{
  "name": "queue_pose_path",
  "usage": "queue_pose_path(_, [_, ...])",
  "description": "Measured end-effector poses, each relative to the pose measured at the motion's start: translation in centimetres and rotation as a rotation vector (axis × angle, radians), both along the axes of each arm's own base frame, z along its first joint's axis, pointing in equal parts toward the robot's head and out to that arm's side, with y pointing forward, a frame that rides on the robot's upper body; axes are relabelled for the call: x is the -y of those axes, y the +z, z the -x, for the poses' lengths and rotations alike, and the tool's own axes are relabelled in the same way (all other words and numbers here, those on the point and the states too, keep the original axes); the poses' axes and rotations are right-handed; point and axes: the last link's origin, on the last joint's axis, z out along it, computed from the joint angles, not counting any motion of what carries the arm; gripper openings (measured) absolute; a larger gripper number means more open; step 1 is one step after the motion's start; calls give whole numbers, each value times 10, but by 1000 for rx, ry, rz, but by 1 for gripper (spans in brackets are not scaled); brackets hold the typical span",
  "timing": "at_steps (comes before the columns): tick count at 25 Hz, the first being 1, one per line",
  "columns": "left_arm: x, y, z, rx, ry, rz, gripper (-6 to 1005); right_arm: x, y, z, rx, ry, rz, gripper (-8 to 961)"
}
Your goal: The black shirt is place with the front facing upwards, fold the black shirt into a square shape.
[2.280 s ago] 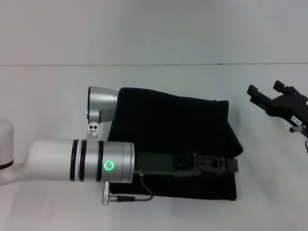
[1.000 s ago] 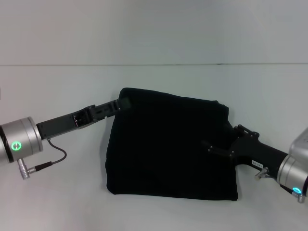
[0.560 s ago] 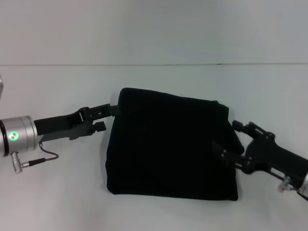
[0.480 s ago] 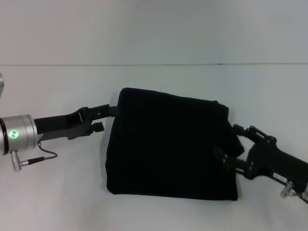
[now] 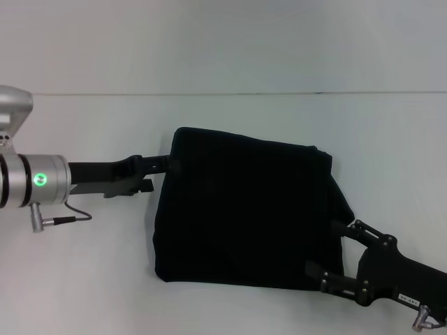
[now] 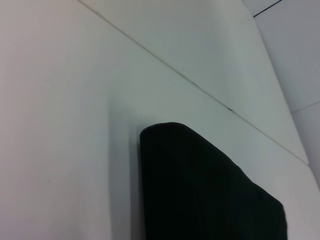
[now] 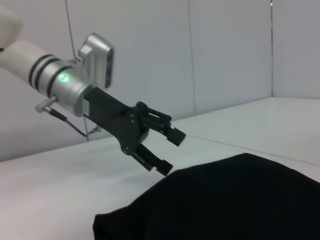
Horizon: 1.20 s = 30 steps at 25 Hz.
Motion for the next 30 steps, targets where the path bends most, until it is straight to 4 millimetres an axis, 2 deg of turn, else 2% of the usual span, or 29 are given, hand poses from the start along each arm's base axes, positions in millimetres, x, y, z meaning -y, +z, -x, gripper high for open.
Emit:
queue_pose_path(13, [-2,-11,1,-50,8,0,914,2,-1,2,-14,7,10,930])
queue_pose_path(20, [2,-31,-12,-58,-27,50,914,1,-1,4,-19,9,14,930])
queue_pose_path(26, [1,-37,-18,-82,-56,69,913,2,-1,5,-25,15,17,929])
queue_pose_path(30, [1,-38,-19,-91,-69,70,755,2,-1,5,-26,14,18,927])
